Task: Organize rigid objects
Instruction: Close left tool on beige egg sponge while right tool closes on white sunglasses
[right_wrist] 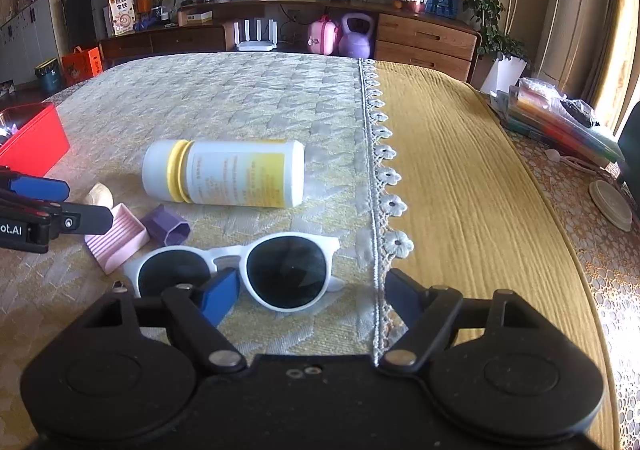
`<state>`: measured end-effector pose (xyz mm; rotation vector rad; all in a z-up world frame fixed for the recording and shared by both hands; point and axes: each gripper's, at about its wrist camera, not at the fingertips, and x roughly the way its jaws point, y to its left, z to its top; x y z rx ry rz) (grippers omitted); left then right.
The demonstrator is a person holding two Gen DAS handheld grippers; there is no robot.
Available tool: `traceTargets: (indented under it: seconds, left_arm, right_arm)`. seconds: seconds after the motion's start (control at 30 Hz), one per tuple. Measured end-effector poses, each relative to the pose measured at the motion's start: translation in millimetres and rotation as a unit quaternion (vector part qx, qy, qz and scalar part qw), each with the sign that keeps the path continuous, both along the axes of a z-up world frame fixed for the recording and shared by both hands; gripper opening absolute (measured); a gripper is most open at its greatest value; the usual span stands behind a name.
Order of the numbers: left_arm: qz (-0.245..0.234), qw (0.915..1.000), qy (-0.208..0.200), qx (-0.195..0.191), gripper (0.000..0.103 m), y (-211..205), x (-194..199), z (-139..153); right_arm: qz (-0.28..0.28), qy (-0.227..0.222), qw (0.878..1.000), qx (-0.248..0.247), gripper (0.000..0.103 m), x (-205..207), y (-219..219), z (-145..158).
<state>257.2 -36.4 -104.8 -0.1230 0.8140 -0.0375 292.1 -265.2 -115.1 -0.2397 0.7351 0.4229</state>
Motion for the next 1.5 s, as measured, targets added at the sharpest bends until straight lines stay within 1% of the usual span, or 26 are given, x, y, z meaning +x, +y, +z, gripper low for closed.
traceTargets:
  seconds: [0.03, 0.07, 0.17, 0.23, 0.27, 0.3, 0.33, 0.4, 0.47, 0.5, 0.6, 0.87, 0.97, 1.13, 1.27, 1.33, 1.5]
  left_arm:
    - [0.000, 1.0000, 0.002, -0.008, 0.077, 1, 1, -1]
    - [0.002, 0.9999, 0.005, -0.015, 0.075, 3, 3, -2]
    - [0.001, 0.9998, 0.000, -0.018, 0.066, 4, 4, -1]
    - [-0.002, 0.9998, -0.002, -0.018, 0.057, 3, 4, 0]
    - [-0.005, 0.9999, -0.004, -0.016, 0.054, 3, 4, 0]
    - [-0.008, 0.9998, -0.004, -0.015, 0.044, 3, 4, 0]
    - [-0.011, 0.9998, -0.005, -0.015, 0.037, 2, 4, 0]
    - [-0.015, 0.9997, -0.005, -0.016, 0.033, 1, 4, 0]
    - [-0.018, 0.9997, -0.006, -0.014, 0.029, -2, 4, 0]
    - [-0.018, 0.9997, -0.006, -0.014, 0.029, -2, 4, 0]
    - [-0.017, 0.9998, -0.006, -0.011, 0.029, -3, 4, 0]
    - [-0.013, 0.9998, -0.007, -0.014, 0.029, 1, -5, 6]
    - [-0.013, 0.9998, -0.006, -0.016, 0.029, 2, -11, 9]
    - [-0.010, 0.9998, -0.009, -0.016, 0.029, 5, -22, 17]
    - [-0.009, 0.9996, -0.010, -0.024, 0.029, 9, -31, 25]
    - [-0.011, 0.9992, 0.000, -0.039, 0.029, 13, -35, 27]
    - [-0.031, 0.9994, 0.014, -0.011, 0.029, 6, -57, 23]
  right_arm:
    - [0.002, -0.001, 1.000, 0.001, 0.080, 1, 1, 0]
    - [0.004, -0.002, 1.000, 0.003, 0.080, 1, 2, -1]
    - [0.009, -0.006, 1.000, 0.004, 0.078, 3, 5, -1]
    - [0.010, -0.007, 1.000, 0.005, 0.078, 4, 7, -1]
    - [0.011, -0.008, 1.000, 0.006, 0.076, 4, 7, -2]
    - [0.012, -0.008, 1.000, 0.008, 0.074, 4, 7, -2]
    - [0.013, -0.009, 1.000, 0.009, 0.073, 4, 8, -2]
    - [0.015, -0.010, 1.000, 0.011, 0.068, 3, 10, -1]
    - [0.018, -0.011, 1.000, 0.012, 0.059, 2, 12, -1]
    - [0.019, -0.012, 1.000, 0.012, 0.057, 1, 12, 0]
    - [0.021, -0.015, 1.000, 0.009, 0.045, 0, 17, 1]
    - [0.001, -0.025, 1.000, 0.010, 0.045, -7, 15, 4]
    - [-0.014, -0.025, 0.999, 0.021, 0.045, -12, 8, 9]
    - [-0.023, -0.037, 0.999, 0.031, 0.045, -27, -3, 23]
    - [-0.022, -0.039, 0.998, 0.034, 0.045, -40, -9, 32]
    - [-0.021, -0.039, 0.998, 0.034, 0.045, -47, -10, 36]
    - [-0.017, -0.035, 0.999, 0.034, 0.045, -67, -11, 38]
